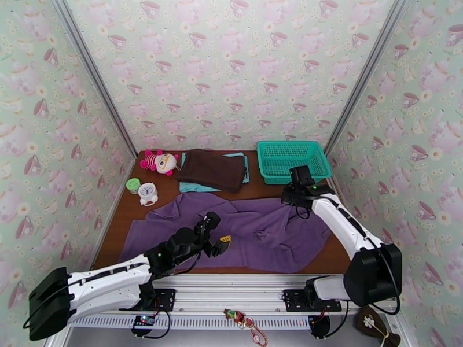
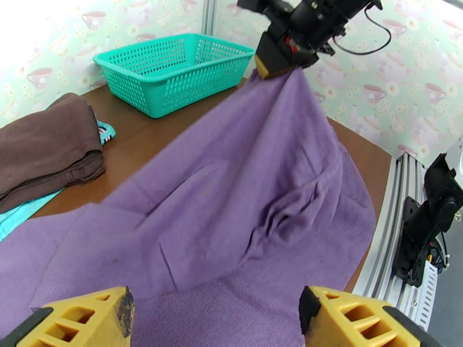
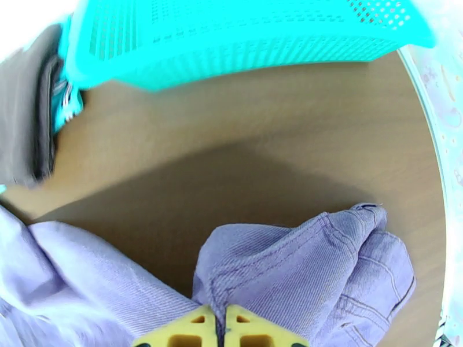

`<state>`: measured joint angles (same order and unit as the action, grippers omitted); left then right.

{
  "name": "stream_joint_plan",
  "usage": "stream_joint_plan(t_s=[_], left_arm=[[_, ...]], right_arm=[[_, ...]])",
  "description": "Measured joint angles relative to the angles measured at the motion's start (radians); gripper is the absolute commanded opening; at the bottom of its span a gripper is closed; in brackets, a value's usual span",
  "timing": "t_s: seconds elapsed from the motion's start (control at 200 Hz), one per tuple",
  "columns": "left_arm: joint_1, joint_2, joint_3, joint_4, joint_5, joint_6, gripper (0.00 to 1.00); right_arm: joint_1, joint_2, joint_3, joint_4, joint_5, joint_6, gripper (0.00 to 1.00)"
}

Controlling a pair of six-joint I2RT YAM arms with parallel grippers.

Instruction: Fold and stack the trousers

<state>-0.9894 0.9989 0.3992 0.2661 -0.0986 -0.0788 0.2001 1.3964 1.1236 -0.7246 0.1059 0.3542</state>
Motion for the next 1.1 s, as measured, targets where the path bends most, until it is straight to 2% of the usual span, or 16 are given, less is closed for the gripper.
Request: stream_joint_plan(t_s=[0.11,0.26,0.341,0.376,0.486,0.571,0.616,0.641,0.696,0.766,0.846,0.951,1.027,1.102], left_arm=[[0.003,0.041,0.002,0.000,0.000,0.001,0.79],[0.007,0.094,0.024,0.000,0.001,0.008,0.79],[0.011,0.111,0.039,0.008,0.002,0.011,0.79],[0.011,0.120,0.046,0.014,0.002,0.011,0.79],[0.013,0.153,0.066,0.034,0.005,0.011,0.79],[0.016,0.183,0.074,0.049,0.010,0.011,0.79],[0.016,0.199,0.076,0.058,0.015,0.010,0.79],[0.016,0.209,0.078,0.063,0.018,0.010,0.79],[0.016,0.231,0.085,0.067,0.028,0.009,0.79],[0.016,0.253,0.101,0.064,0.035,0.007,0.79],[0.015,0.275,0.146,0.019,0.026,0.005,0.77],[0.019,0.311,0.237,-0.084,-0.050,-0.030,0.76],[0.050,0.327,0.281,-0.148,-0.082,-0.074,0.76],[0.100,0.338,0.291,-0.183,-0.084,-0.110,0.76]], right_arm=[[-0.006,0.000,-0.011,0.048,-0.021,-0.023,0.00],[-0.003,-0.002,-0.021,0.141,0.046,-0.079,0.00],[-0.003,-0.011,-0.042,0.209,0.039,-0.118,0.00],[-0.003,-0.017,-0.052,0.236,0.020,-0.136,0.06],[0.004,-0.035,-0.082,0.313,-0.089,-0.206,0.15],[0.039,-0.033,-0.097,0.354,-0.137,-0.269,0.38],[0.068,-0.030,-0.103,0.369,-0.135,-0.291,0.43],[0.084,-0.025,-0.103,0.373,-0.124,-0.303,0.52],[0.115,-0.012,-0.104,0.385,-0.089,-0.304,0.79],[0.134,-0.004,-0.115,0.397,-0.018,-0.290,0.92],[0.132,-0.014,-0.154,0.404,0.079,-0.243,0.98],[0.116,-0.055,-0.218,0.364,0.183,-0.124,0.99],[0.076,-0.071,-0.248,0.340,0.178,-0.039,0.97],[0.003,-0.054,-0.270,0.350,0.116,0.020,0.94]])
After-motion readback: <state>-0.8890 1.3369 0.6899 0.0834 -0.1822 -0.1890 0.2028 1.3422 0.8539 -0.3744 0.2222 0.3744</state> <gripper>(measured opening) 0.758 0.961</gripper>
